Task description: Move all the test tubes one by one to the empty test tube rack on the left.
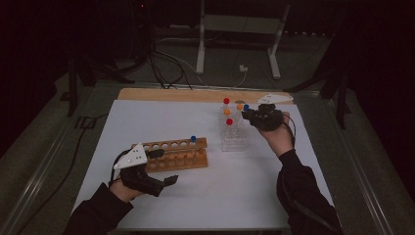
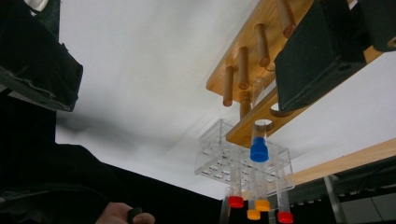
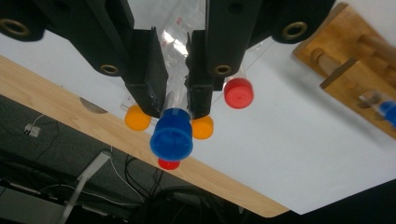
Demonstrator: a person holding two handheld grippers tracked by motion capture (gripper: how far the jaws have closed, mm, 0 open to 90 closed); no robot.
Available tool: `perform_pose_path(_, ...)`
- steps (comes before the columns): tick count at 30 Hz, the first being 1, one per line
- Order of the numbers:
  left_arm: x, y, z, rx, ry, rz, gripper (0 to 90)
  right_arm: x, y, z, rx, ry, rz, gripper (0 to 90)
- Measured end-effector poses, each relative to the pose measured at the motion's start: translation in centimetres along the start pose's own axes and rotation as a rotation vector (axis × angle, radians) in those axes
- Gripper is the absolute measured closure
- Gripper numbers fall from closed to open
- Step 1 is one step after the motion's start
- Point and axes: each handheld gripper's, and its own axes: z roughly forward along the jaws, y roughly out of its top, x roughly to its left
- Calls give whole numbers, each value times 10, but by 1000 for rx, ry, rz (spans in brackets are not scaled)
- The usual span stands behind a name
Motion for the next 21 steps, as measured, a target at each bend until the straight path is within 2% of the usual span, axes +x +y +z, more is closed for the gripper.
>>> perform_pose_path(10, -3, 5, 3, 6, -22, 5, 20, 10, -10, -30, 4, 42, -12, 768)
perform_pose_path(21, -6, 12, 9, 13, -38, 14, 20, 50, -35, -33, 48, 158, -59, 767)
